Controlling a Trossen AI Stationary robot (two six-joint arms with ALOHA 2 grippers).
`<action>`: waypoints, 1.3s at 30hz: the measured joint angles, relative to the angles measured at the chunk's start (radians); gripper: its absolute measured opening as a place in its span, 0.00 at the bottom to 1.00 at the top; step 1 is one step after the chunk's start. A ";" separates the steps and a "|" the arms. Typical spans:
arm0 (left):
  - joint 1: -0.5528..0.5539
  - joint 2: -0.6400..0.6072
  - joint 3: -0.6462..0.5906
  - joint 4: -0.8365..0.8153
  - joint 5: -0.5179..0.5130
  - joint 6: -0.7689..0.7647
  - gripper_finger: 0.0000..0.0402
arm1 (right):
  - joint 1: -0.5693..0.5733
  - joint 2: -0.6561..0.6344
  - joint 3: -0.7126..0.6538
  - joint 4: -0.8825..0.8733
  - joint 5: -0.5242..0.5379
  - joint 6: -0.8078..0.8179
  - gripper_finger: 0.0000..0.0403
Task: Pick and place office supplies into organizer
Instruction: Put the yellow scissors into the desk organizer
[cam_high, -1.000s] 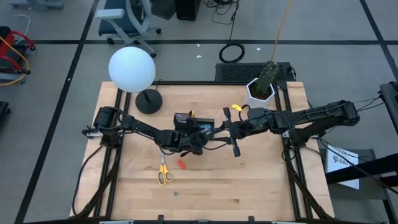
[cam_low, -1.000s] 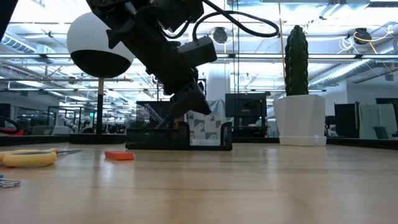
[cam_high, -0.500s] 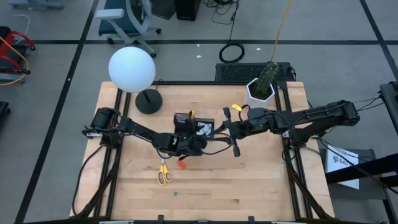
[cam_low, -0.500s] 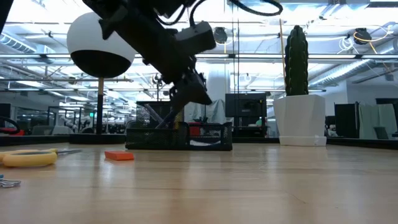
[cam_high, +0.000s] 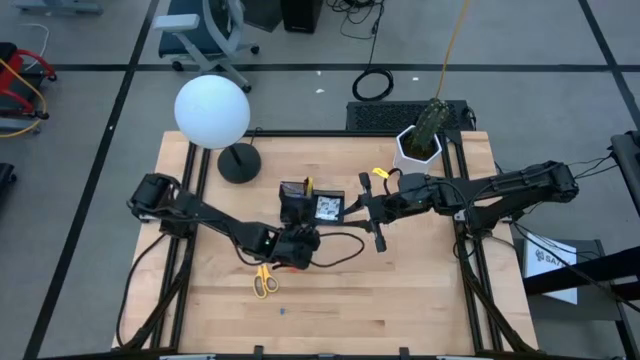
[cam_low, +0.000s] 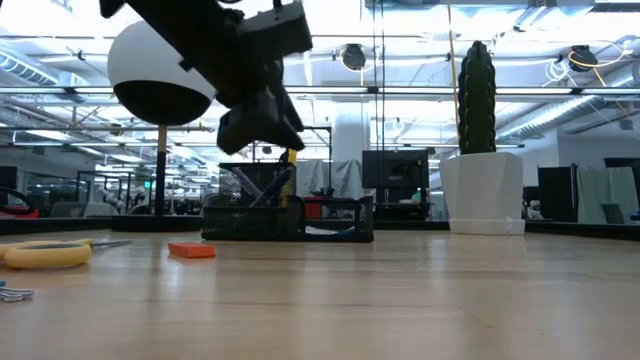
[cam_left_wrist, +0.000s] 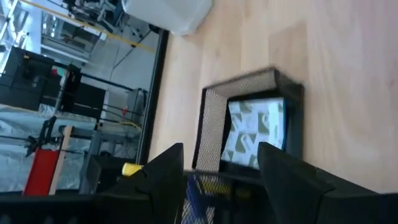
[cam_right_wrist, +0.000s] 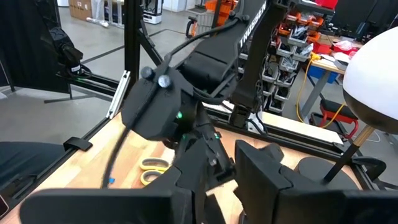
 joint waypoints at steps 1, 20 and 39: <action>-0.004 -0.002 0.002 -0.007 0.000 -0.011 0.53 | 0.000 0.000 0.000 0.000 0.000 0.000 0.19; -0.083 -0.270 0.000 -0.341 -0.042 -0.305 0.53 | 0.000 0.000 0.000 0.003 0.001 0.000 0.19; -0.159 -0.404 0.001 -0.529 0.406 -0.601 0.53 | 0.000 0.000 0.000 0.003 0.001 0.000 0.19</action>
